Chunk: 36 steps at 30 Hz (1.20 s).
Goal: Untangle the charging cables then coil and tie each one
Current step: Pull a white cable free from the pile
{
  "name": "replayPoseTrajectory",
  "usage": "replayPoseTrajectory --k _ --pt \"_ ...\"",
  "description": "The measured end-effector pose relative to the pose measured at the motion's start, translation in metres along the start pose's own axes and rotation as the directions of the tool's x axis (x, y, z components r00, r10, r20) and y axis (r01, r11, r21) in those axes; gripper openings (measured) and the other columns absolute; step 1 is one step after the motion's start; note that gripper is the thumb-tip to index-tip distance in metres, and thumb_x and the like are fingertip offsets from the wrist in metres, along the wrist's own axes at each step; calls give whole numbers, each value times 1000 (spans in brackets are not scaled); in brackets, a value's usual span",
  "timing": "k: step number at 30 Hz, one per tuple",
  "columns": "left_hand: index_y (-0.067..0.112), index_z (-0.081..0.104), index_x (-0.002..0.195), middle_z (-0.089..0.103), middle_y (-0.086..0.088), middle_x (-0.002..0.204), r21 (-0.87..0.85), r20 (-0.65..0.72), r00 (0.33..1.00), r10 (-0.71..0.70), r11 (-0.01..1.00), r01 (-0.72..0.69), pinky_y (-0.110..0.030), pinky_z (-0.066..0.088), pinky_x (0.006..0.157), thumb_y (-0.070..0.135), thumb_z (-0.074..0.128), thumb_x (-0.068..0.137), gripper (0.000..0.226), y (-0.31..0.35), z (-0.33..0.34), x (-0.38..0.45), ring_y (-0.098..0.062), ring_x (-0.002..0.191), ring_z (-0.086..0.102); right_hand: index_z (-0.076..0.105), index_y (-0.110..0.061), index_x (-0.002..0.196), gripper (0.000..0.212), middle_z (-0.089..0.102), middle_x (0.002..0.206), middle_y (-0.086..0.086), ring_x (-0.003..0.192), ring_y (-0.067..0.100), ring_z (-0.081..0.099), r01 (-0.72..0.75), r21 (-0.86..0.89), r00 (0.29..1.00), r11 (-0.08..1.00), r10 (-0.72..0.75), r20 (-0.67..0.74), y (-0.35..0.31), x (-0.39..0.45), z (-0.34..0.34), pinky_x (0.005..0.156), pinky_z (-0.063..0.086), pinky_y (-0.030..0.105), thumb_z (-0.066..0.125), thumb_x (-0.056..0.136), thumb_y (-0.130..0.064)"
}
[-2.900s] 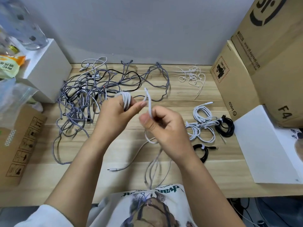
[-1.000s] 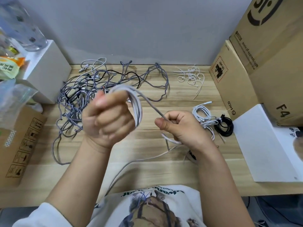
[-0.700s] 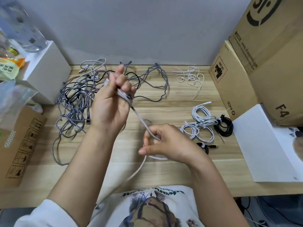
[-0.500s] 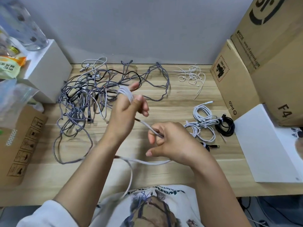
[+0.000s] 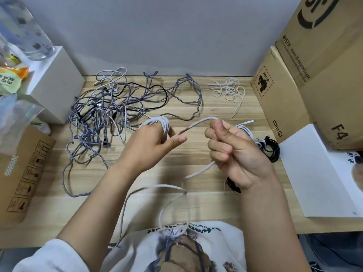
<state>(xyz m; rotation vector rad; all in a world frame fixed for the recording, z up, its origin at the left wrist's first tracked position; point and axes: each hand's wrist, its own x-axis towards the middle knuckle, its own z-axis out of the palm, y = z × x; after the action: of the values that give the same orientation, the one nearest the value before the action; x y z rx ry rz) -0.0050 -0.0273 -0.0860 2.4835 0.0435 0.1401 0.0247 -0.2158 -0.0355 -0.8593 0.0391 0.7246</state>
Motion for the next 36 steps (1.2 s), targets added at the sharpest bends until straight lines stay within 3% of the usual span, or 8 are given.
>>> replayPoseTrajectory --k 4,7,12,17,20,23,30,36 --pt "16 57 55 41 4 42 -267 338 934 -117 940 214 -26 33 46 54 58 80 45 -6 0 -5 -15 42 38 61 -14 62 20 35 50 -6 31 -2 19 148 -165 987 975 -156 -34 4 3 -4 33 10 12 55 75 -28" --pt "19 56 55 32 4 36 -627 648 748 145 659 416 -17 28 40 48 56 85 42 -6 -11 -16 -13 32 25 64 -18 57 26 29 43 -10 34 -1 15 203 -267 962 942 -242 -123 8 8 -6 39 6 19 55 74 -36" --pt "17 45 70 21 5 39 -832 227 618 752 -180 525 -23 37 48 29 41 99 32 10 -22 -12 -10 32 19 61 -15 60 26 26 44 -10 37 2 15 129 -436 966 891 -213 -149 25 17 -10 38 11 14 57 71 -39" --pt "2 52 88 33 -3 50 -706 41 860 509 -594 385 -32 35 58 15 47 96 16 31 -32 1 -17 43 29 64 -18 68 31 29 45 -10 39 3 18 63 -680 998 730 -33 57 34 17 -5 39 13 16 49 81 -42" --pt "3 51 99 48 -6 63 -856 80 972 221 -484 181 -30 44 69 16 48 94 15 32 -27 10 -17 53 43 63 -19 75 30 31 48 -3 35 1 23 50 -781 992 623 59 111 34 13 -1 38 19 9 45 95 -30" --pt "9 46 95 49 6 57 -998 38 998 -56 -57 35 -22 47 60 23 42 94 14 33 -7 13 -9 48 46 64 -22 69 31 34 43 -10 38 1 28 67 -842 994 536 34 101 35 10 1 42 22 13 50 96 -26" --pt "10 47 87 49 1 56 -705 91 996 8 706 59 -14 35 49 27 41 88 18 27 7 3 -5 47 43 63 -19 57 32 46 48 1 51 7 41 146 -871 988 469 -109 106 33 6 -2 54 33 30 64 87 -32" --pt "12 49 59 37 5 38 -512 468 883 24 822 249 -22 29 45 61 17 87 65 26 0 -7 -10 38 31 65 -14 56 29 61 49 -8 52 15 57 276 -830 950 484 -267 161 23 1 0 60 49 31 75 75 -33"
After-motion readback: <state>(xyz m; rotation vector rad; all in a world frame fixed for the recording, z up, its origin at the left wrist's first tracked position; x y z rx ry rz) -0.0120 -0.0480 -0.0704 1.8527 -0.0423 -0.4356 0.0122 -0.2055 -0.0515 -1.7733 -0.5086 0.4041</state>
